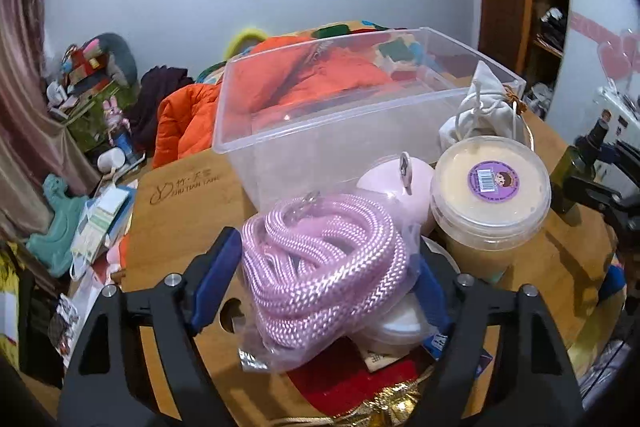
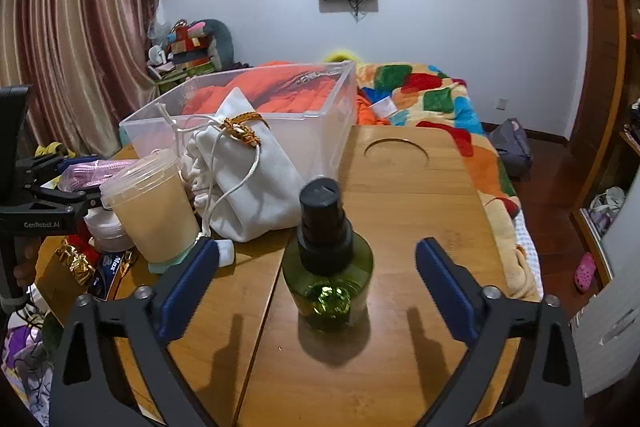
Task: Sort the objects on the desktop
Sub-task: 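Grasp the bagged pink rope with the left tool while the right tool grasps the green spray bottle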
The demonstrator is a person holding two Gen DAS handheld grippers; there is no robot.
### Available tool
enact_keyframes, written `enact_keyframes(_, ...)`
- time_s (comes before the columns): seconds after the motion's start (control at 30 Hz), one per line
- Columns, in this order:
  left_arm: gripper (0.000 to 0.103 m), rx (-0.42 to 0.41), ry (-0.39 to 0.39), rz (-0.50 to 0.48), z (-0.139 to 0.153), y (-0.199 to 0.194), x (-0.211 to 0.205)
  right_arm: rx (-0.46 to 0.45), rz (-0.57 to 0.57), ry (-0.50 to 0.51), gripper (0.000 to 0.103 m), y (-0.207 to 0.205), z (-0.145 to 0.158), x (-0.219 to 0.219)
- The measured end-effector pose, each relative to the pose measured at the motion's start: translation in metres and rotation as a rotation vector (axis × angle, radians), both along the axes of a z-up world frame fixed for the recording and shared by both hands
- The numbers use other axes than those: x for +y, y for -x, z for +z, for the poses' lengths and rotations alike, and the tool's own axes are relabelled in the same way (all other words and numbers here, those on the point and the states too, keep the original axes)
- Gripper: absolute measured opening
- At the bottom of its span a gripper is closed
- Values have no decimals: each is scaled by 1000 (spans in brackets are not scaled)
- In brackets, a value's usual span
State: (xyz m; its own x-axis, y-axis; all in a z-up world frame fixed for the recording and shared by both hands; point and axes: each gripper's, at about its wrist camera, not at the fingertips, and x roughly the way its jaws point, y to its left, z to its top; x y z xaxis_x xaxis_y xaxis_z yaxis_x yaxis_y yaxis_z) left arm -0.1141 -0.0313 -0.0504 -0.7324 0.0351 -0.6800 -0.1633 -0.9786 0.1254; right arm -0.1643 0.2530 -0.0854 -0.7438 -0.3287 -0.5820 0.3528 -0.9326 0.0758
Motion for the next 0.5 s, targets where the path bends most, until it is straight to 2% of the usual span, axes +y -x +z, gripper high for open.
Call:
enact_keyframes(0.07,74,0,5,-17,1,0,0,-8,8,2,88,1,-3,1)
enact_keyframes(0.13,60,-8,-7,-34,1,0,-3,-20,17,5,80,3,-5,1)
enact_keyframes(0.17,57,-11,-13,-30,2,1,-5,-28,20,5,78,5,-5,1)
enact_keyframes(0.23,54,-11,-21,-19,3,0,-10,-42,24,9,67,8,-7,1)
enact_keyframes(0.37,49,-7,-50,-5,5,-8,-17,-66,37,17,55,12,-8,0)
enact_keyframes(0.5,39,2,-67,30,5,-17,-26,-73,50,5,39,12,-8,-2)
